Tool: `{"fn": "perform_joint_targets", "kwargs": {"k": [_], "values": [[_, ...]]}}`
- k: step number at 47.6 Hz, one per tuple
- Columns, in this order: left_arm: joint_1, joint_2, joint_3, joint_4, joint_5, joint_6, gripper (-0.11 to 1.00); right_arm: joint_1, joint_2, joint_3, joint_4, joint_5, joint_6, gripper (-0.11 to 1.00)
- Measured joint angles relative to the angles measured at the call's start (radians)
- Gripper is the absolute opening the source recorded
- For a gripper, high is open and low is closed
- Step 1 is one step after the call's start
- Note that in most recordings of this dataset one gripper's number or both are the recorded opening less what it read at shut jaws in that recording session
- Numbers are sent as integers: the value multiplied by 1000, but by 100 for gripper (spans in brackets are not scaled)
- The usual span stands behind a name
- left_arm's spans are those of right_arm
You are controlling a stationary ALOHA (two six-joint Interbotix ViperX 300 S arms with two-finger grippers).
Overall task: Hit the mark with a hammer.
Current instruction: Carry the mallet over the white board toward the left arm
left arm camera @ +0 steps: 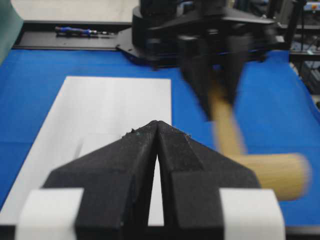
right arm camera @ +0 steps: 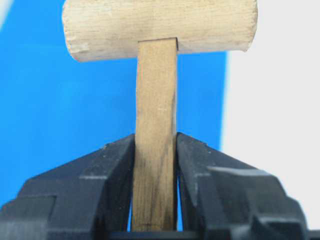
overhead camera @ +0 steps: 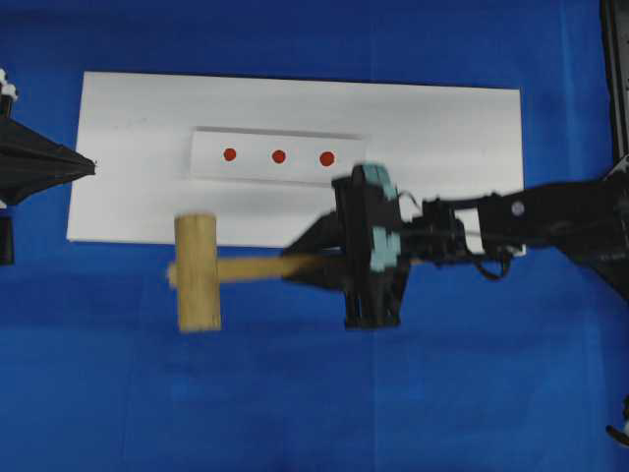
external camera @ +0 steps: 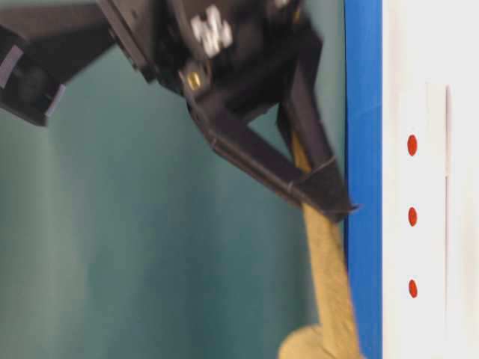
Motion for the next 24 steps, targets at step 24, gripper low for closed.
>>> {"fn": "perform_joint_targets", "kwargs": {"k": [24], "values": [[0, 0, 2, -3, 2, 0, 0, -179, -14, 2, -20, -26, -230, 10]]}}
